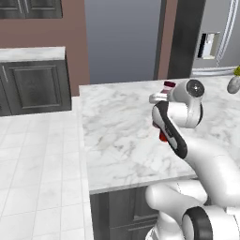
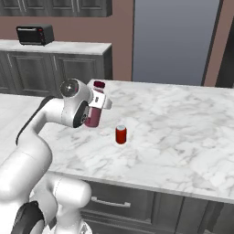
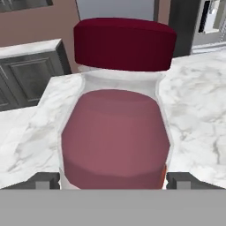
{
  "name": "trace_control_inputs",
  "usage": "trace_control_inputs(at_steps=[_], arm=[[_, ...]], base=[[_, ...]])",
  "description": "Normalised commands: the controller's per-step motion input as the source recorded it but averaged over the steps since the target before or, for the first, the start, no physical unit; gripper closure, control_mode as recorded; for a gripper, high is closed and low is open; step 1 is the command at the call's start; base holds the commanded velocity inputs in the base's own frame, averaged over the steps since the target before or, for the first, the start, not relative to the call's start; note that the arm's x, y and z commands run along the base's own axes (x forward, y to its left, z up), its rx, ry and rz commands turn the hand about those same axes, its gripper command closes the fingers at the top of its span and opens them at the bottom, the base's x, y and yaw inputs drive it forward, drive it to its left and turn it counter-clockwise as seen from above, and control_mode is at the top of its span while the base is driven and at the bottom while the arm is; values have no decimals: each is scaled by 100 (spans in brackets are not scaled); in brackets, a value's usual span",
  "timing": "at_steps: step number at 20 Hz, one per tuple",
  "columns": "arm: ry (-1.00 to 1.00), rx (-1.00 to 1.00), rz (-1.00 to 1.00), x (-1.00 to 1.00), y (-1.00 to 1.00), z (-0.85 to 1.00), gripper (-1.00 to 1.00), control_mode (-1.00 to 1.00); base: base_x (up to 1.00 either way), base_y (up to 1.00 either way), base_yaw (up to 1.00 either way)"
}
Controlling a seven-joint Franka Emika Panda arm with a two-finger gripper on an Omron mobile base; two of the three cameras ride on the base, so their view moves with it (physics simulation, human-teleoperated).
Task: Pick the juice, can from the counter and place them in the open cabinet.
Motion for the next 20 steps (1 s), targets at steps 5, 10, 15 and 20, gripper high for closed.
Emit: trace_control_inputs(at_steps=[5, 10, 15, 20], arm=[[-10, 1, 0, -56, 0, 55, 100, -100], [-3, 0, 0, -53, 0, 37, 100, -100], [-3, -3, 0, -36, 1, 27, 100, -100], [1, -4, 0, -2, 5, 9, 100, -100]], base=[[0, 0, 0], [0, 0, 0], [0, 0, 0], [0, 0, 0]])
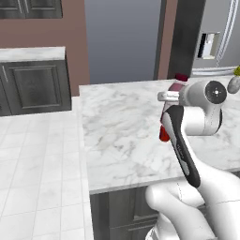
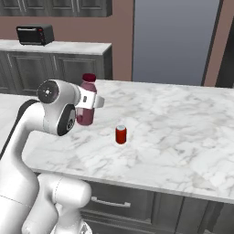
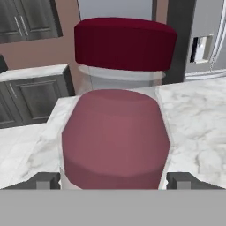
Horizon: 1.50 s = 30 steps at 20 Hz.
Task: Pick the juice, can from the counter and place them in the open cabinet.
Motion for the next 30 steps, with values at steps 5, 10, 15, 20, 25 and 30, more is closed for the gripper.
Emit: trace_control_inputs(at_steps=[5, 10, 15, 20, 25, 30], arm=[[0, -2, 0, 0, 10, 0, 100, -100], [0, 0, 0, 0, 0, 0, 100, 100], [0, 0, 0, 0, 0, 0, 100, 100], [0, 0, 0, 0, 0, 0, 100, 100], [0, 0, 0, 0, 0, 0, 100, 100], [0, 0, 0, 0, 0, 0, 100, 100]], base=[[0, 0, 0], [-2, 0, 0], [-85, 0, 0], [-66, 29, 22], [-1, 46, 58], [0, 23, 76]])
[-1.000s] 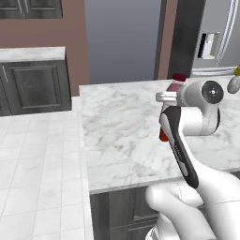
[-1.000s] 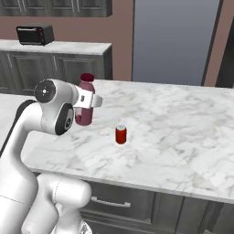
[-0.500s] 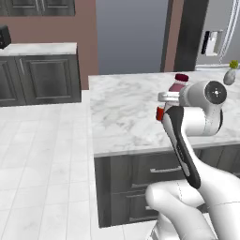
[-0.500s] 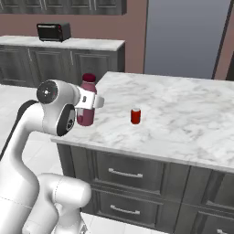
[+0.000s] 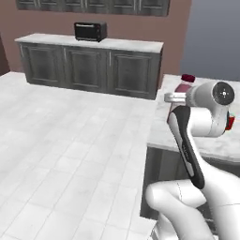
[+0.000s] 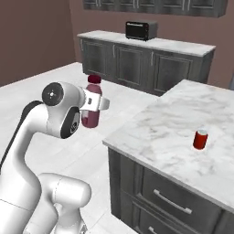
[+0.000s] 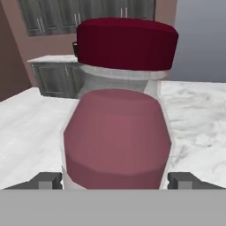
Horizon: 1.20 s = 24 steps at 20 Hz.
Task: Pick the juice, can from the counter and place them in the open cabinet.
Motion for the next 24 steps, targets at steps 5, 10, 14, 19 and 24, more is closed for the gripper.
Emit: trace_control_inputs(at_steps=[5, 10, 14, 19, 24], arm=[[0, 0, 0, 0, 0, 0, 100, 100], [0, 0, 0, 0, 0, 0, 100, 100], [0, 0, 0, 0, 0, 0, 100, 100], [0, 0, 0, 0, 0, 0, 100, 100], [0, 0, 0, 0, 0, 0, 100, 100]], base=[[-20, -13, 40], [-99, -55, -2], [-100, -13, 12], [-71, 15, 65], [-23, 0, 90]])
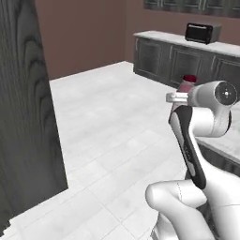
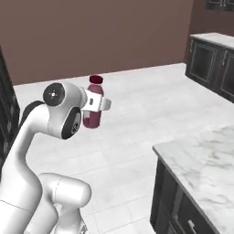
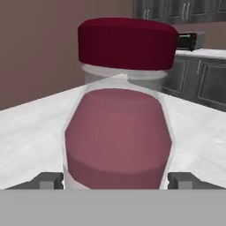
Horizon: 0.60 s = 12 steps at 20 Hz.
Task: Pick the juice, can from the counter and place them in the open cabinet.
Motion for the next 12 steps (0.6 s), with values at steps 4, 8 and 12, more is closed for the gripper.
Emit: trace_control_inputs(at_steps=[4, 8, 12], arm=[[0, 0, 0, 0, 0, 0, 100, 100], [0, 0, 0, 0, 0, 0, 100, 100], [0, 0, 0, 0, 0, 0, 100, 100]], base=[[-9, 0, 94], [-5, -16, 84], [0, -21, 83]])
